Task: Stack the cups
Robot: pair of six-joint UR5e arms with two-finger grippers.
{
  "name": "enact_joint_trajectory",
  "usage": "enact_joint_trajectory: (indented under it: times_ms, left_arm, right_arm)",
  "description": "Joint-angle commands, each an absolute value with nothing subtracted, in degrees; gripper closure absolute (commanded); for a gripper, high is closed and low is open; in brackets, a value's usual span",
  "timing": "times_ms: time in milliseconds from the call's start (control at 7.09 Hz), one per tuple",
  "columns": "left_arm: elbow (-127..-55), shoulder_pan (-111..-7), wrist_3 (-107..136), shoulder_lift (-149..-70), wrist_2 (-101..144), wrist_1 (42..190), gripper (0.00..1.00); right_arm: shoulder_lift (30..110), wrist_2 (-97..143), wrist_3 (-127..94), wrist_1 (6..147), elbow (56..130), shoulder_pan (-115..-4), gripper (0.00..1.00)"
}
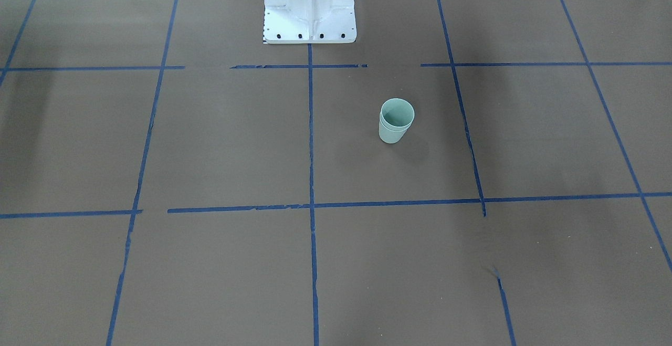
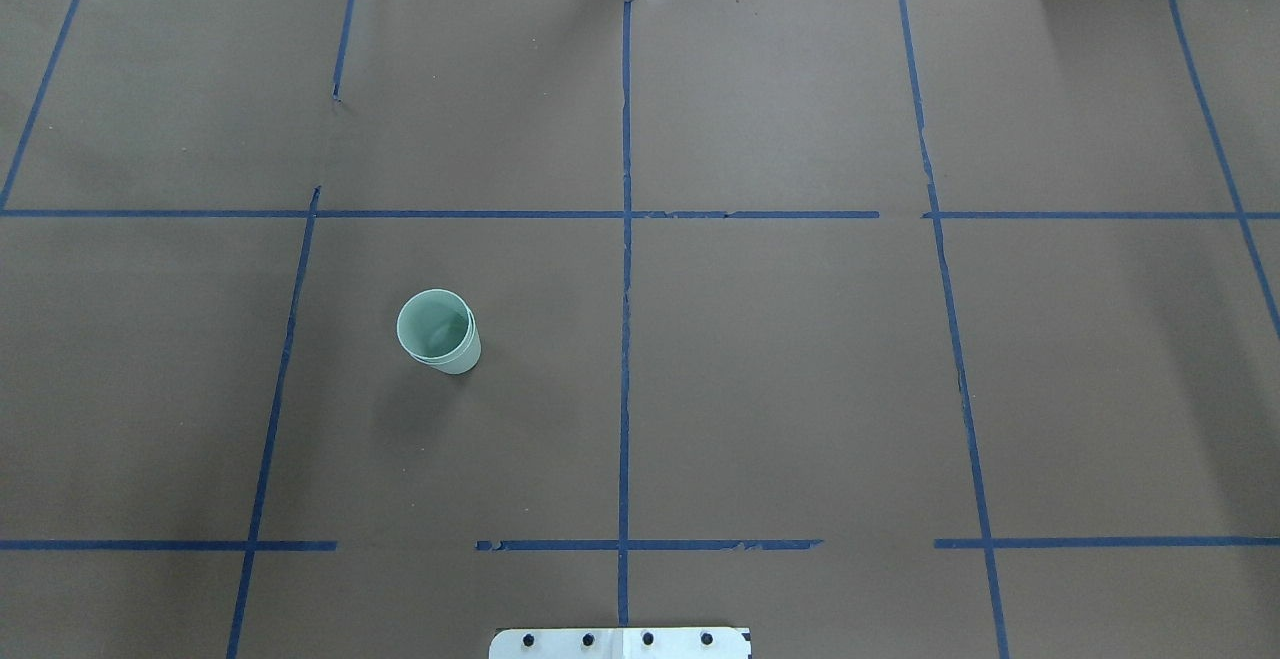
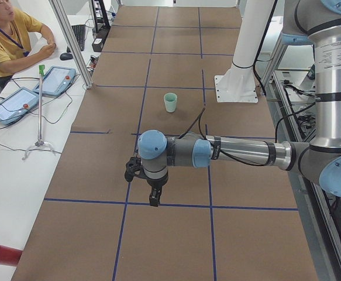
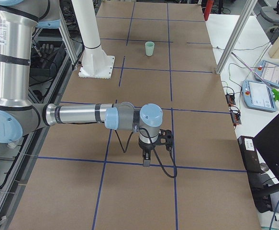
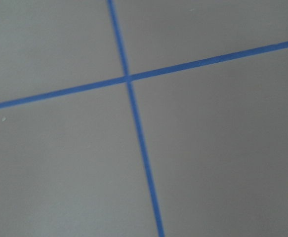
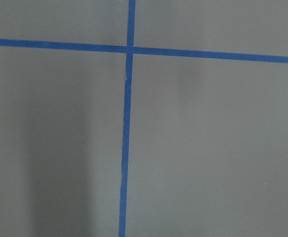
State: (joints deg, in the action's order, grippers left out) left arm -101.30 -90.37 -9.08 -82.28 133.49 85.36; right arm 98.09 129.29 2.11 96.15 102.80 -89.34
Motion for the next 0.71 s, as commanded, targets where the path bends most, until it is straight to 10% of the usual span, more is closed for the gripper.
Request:
enact_joint_trajectory:
  times_ms: [0,564]
  left_arm:
    - [-100.11,-92.46,-10.46,-81.56,133.95,84.99,0.0]
    - [-100.72,-92.37,-10.81,-81.65,133.07,85.25,0.0]
  right_arm:
    - [98.09,129.29,2.11,96.15,102.83,-89.3,0.0]
    - [98.09,129.29,2.11,96.15,102.83,-89.38,0.0]
